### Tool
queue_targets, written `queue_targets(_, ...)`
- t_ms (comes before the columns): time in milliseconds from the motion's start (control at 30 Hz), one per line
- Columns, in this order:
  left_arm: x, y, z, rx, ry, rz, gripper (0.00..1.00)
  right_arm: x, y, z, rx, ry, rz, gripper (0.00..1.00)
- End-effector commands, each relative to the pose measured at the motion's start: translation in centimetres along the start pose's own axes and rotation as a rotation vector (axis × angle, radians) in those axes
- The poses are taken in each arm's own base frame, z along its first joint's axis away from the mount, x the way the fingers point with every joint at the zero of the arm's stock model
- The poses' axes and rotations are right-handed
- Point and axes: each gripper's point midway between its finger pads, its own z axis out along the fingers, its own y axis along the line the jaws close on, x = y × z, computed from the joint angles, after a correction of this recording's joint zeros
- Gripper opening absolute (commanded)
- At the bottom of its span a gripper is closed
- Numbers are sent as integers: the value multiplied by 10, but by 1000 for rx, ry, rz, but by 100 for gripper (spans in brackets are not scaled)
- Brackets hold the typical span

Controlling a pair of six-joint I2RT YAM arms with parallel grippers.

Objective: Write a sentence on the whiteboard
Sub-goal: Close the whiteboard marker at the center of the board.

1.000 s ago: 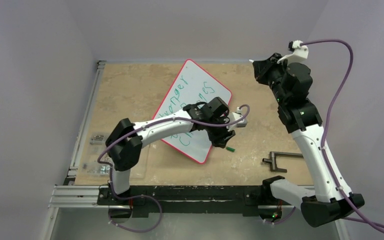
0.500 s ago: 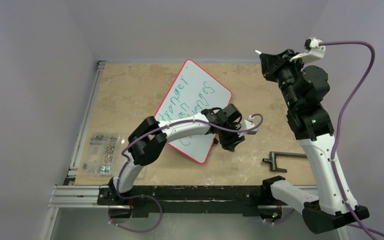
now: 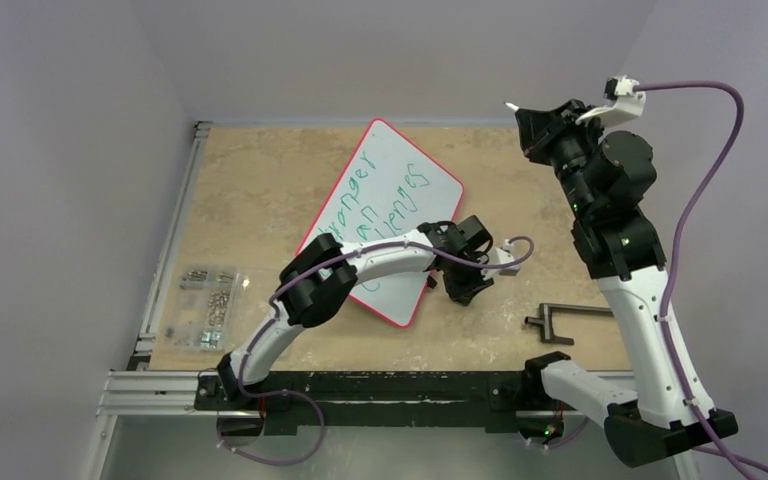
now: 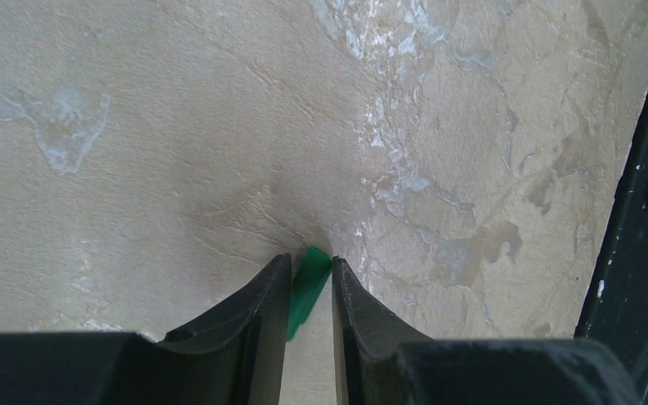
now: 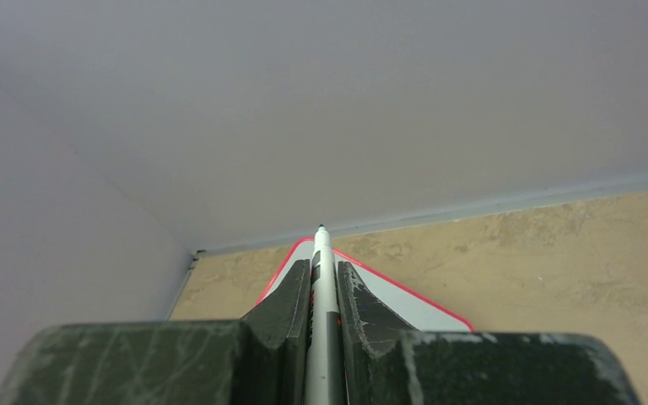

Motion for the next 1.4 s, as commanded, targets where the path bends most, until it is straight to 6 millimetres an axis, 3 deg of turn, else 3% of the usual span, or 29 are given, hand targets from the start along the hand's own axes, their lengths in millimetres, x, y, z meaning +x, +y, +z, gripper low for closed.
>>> queue_targets(0,-5,-2,0,-4,8,35,22,-5,7,1,-31,-20,11,0)
queue_targets(200,8,4,4,-47,46,38,18,0,5,5,-26,-12,12,0)
queue_targets(467,24,10,7,-101,72,7,24,3,4,6,-23,-2,9,0)
queue_targets(667,27,1,9,-67,45,-29,0,6,3,7,-22,5,10,0)
queue_targets(733,17,-7,4,-42,1,-50,0,8,2,7,-21,10,10,0)
queue_targets(833,-14,-23,-18,7,-118,-78,0,9,4,5,-30,11,14,0)
queue_targets(933,-51,-35,-52,23,-238,-105,0,5,7,4,-46,0,11,0)
queue_targets(1100,-96,-32,-116,-15,-427,-229,0,-3,18,-2,-98,-26,15,0)
queue_targets(1267,-113,-10,-186,-93,-586,-428,0,-2,19,-7,-120,-38,26,0)
queue_targets(1367,-111,3,-221,-113,-668,-576,0,-1,20,-10,-130,-48,37,0)
